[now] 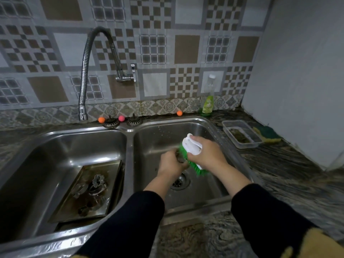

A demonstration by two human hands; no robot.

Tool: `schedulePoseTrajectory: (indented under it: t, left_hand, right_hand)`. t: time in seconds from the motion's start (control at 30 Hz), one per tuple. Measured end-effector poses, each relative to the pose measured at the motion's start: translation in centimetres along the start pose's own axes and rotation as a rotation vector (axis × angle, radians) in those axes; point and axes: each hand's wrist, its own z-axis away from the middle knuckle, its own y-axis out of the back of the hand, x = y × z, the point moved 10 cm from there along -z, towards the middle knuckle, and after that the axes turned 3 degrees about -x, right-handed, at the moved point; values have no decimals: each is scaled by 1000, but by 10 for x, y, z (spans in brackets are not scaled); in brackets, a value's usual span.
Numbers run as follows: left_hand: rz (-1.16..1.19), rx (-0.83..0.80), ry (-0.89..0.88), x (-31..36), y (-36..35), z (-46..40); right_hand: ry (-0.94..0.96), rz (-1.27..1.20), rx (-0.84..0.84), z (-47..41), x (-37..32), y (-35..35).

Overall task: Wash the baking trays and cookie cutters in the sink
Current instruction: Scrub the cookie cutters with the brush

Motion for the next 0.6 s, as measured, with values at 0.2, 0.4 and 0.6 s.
schedulePoseTrajectory:
  t: [0.2,0.4,0.6]
  left_hand:
    - [-182,-60,1,13,-14,0]
    - [-226,-119,-9,47,-53,-3]
    - [-126,-136,120,72,-103,-7]
  right_hand:
    - [122,161,-78,10,16,9]
    - [152,197,-37,18,52,39]
    - [-3,45,63,16,119,94]
